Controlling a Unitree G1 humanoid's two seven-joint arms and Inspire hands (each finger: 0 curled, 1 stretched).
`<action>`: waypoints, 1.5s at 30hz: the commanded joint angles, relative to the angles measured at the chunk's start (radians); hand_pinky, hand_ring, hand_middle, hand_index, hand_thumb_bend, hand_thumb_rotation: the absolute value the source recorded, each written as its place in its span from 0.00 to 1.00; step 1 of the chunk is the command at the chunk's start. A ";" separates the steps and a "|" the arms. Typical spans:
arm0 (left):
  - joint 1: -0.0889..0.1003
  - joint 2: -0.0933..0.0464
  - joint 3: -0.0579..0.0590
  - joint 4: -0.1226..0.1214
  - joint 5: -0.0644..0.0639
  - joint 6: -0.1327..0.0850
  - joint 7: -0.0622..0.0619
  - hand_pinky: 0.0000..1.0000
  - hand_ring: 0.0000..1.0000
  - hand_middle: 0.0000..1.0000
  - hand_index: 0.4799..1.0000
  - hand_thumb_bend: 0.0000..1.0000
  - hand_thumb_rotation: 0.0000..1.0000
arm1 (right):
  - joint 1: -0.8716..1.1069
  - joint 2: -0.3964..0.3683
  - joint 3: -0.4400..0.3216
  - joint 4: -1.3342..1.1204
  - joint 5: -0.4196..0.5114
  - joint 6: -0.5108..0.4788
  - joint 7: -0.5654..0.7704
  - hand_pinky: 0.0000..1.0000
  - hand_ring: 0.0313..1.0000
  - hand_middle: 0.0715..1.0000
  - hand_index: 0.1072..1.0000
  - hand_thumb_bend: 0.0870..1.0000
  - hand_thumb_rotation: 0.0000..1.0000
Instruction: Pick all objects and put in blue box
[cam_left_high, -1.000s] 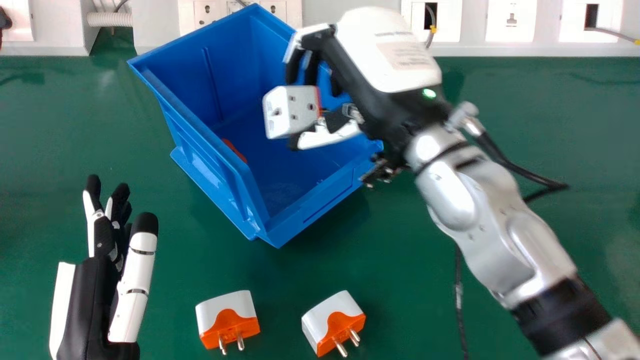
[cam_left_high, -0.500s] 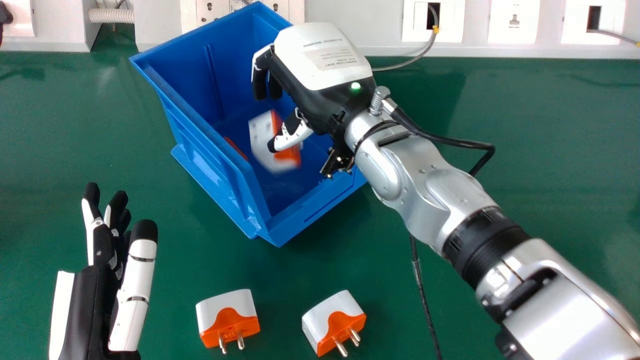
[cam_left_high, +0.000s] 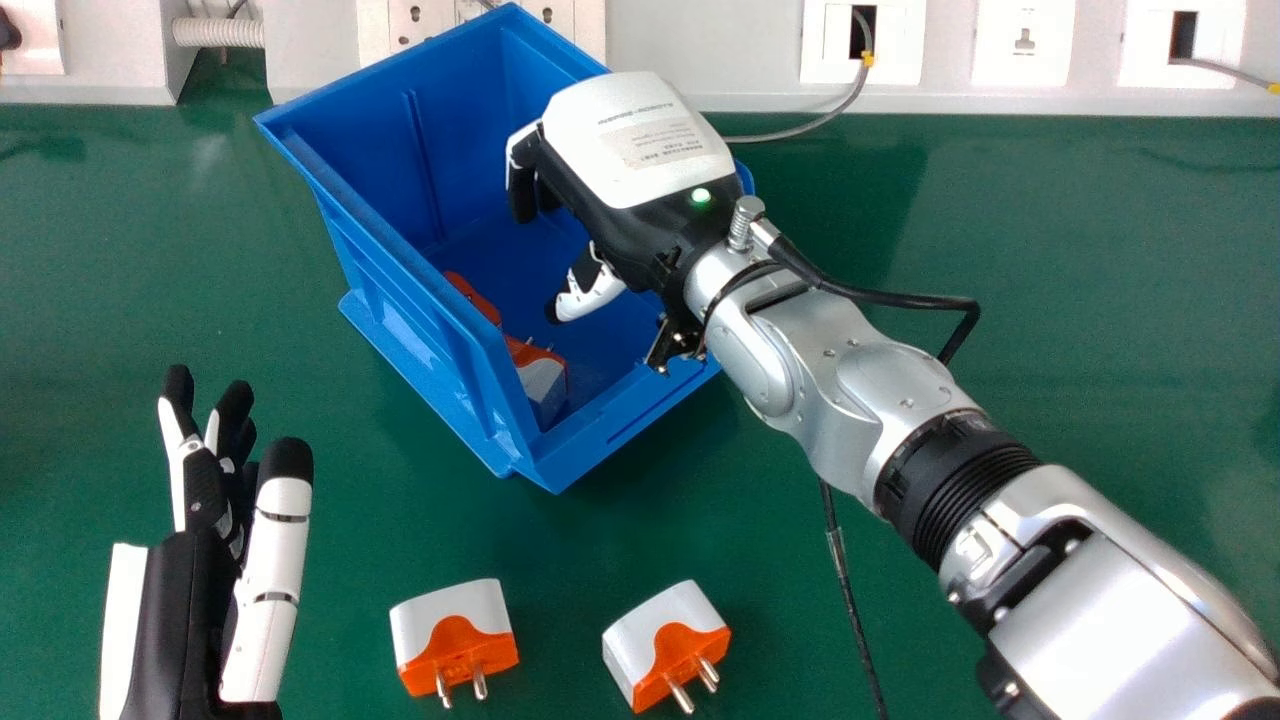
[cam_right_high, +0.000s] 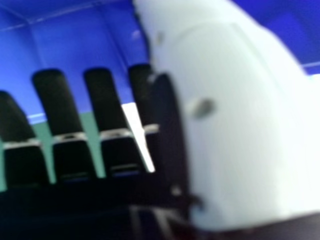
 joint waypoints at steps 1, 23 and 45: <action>-0.004 0.005 0.001 -0.011 -0.009 -0.014 -0.002 1.00 1.00 0.99 0.98 0.44 0.86 | -0.011 -0.009 -0.013 -0.050 0.021 0.009 -0.012 0.66 0.77 0.81 0.81 0.52 0.15; -0.041 0.010 0.005 0.022 -0.016 -0.020 -0.007 1.00 1.00 0.98 0.95 0.47 0.81 | 0.693 -0.250 -0.223 -1.055 0.113 0.005 0.060 0.56 0.74 0.80 0.79 0.41 0.23; -0.044 0.011 0.009 0.028 -0.032 -0.021 -0.010 1.00 1.00 0.98 0.94 0.44 0.78 | 1.169 -0.506 -0.314 -1.122 0.187 -0.422 0.147 0.59 0.73 0.77 0.75 0.46 0.36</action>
